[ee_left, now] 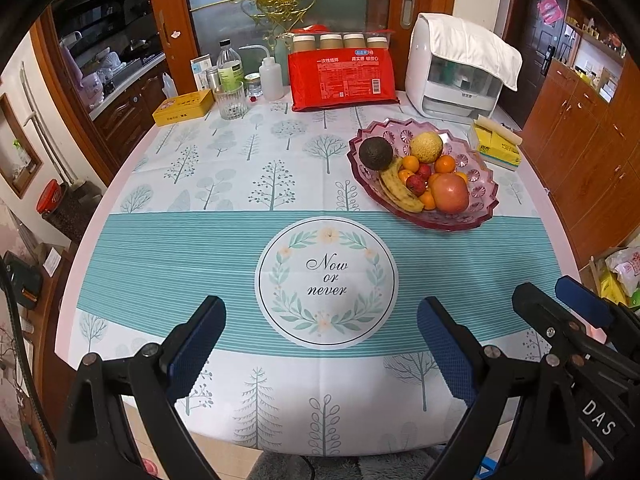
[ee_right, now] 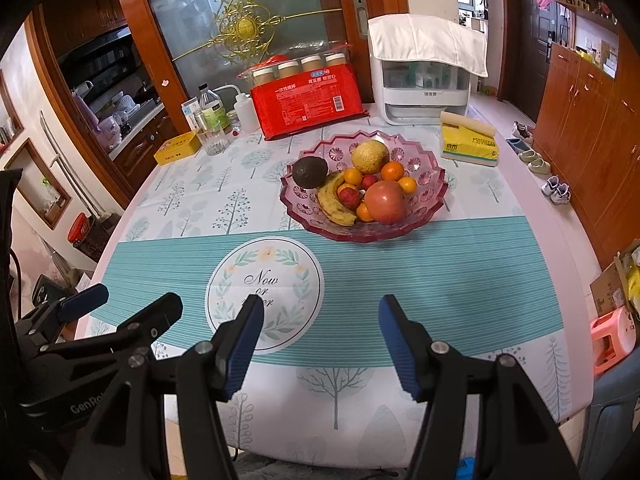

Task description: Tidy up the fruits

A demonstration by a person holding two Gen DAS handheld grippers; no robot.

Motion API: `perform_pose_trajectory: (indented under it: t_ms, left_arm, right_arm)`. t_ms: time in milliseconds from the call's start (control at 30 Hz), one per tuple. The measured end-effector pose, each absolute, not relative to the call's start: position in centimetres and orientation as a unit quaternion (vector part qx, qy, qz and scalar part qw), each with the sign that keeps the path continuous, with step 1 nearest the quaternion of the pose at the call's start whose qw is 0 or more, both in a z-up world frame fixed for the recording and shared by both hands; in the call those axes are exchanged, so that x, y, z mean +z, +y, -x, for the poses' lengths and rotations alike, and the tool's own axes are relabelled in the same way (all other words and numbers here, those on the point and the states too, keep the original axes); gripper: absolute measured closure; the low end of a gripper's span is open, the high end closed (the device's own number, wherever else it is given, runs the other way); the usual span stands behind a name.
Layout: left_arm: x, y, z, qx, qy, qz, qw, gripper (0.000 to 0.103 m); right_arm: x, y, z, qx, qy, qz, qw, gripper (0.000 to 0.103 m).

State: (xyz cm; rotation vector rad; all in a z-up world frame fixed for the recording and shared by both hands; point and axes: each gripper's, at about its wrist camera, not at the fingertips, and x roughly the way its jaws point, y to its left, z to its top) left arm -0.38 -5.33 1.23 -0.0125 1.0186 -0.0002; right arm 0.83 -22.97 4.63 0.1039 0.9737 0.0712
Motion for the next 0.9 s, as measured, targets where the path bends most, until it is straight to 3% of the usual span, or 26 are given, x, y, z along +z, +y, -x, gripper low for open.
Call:
perform_pose_trajectory:
  t_ms: [900]
  left_arm:
    - [0.3,-4.6,-1.3,-0.015,0.504,0.007,0.864,0.007]
  right_arm:
    - [3.8,-22.2,-1.4,0.029,0.474,-0.056,0.878,0.043]
